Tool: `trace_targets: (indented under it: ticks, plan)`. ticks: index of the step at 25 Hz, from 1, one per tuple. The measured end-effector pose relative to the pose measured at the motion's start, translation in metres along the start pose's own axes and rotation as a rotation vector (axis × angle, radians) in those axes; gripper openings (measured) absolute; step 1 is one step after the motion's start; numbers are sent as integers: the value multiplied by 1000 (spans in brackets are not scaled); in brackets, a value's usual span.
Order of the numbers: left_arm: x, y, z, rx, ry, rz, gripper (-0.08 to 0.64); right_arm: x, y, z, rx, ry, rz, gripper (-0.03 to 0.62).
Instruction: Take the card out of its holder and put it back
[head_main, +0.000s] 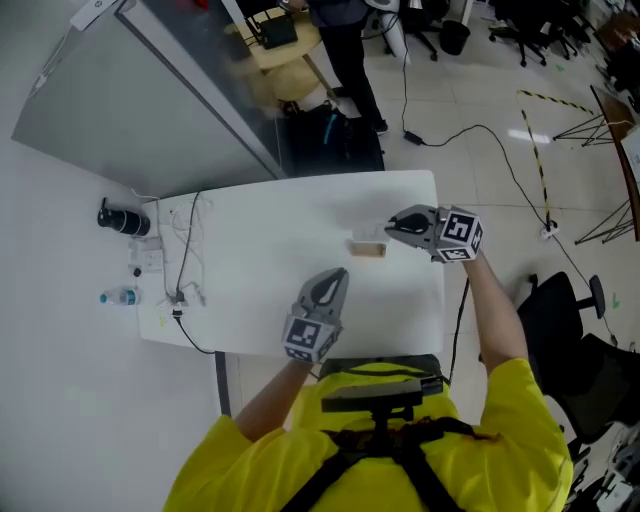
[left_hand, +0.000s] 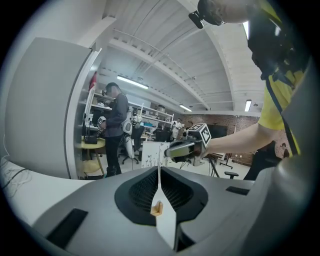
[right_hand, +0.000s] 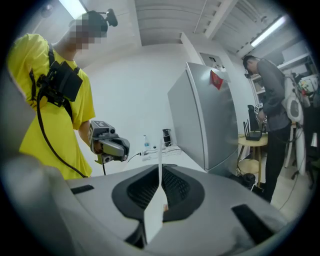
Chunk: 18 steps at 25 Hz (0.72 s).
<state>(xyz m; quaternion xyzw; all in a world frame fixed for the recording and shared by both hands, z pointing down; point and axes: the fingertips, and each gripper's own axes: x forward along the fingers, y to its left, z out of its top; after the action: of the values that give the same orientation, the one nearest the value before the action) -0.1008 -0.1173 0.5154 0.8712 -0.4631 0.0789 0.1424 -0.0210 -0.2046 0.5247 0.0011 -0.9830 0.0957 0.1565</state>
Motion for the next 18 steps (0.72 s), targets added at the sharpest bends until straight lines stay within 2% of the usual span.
trace_targets:
  ticks: [3, 8, 18]
  plan:
    - [0, -1, -5, 8, 25, -1, 23, 14, -9, -36, 33, 13, -4, 18]
    - [4, -2, -20, -30, 54, 0, 23, 27, -24, -75, 69, 17, -6, 18]
    - [4, -13, -33, -61, 93, 19, 23, 36, -25, -93, 94, -3, 16, 18]
